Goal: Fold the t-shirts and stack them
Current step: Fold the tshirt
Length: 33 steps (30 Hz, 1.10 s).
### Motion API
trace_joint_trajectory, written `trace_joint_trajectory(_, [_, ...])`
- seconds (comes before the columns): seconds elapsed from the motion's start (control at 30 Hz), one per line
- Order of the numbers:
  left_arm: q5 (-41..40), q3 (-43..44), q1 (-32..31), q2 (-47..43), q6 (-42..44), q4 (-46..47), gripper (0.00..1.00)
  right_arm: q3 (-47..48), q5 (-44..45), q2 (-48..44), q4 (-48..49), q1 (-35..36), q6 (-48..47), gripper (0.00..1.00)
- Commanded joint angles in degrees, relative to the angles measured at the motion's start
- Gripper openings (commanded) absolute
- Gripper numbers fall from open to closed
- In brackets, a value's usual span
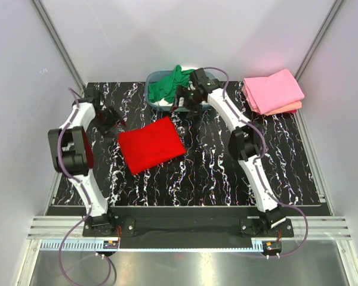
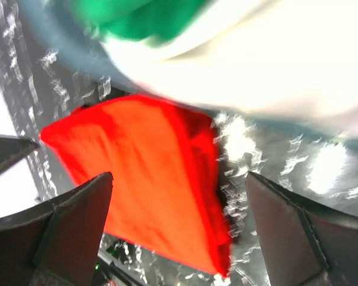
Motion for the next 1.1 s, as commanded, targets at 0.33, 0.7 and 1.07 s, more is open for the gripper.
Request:
trace_joint_trajectory(0.33, [-7.4,-5.3,1.4,-10.8,3.3,0.5,0.90,-49.4,-2.9,-33.8,28.9,-1.3,-2.2,1.00])
trace_joint_trajectory(0.7, [-4.3,-12.0,-4.2,-14.2,4.2,11.7,0.68,-61.4,-7.0,-28.8,34.8,1.7,0.2,0.82])
trace_joint_trajectory(1.07, [-3.4,-14.1,-7.5,-16.4,3.5,10.7,0.66,-69.6,-7.0,-26.1,39.1,6.8,3.9,0.33])
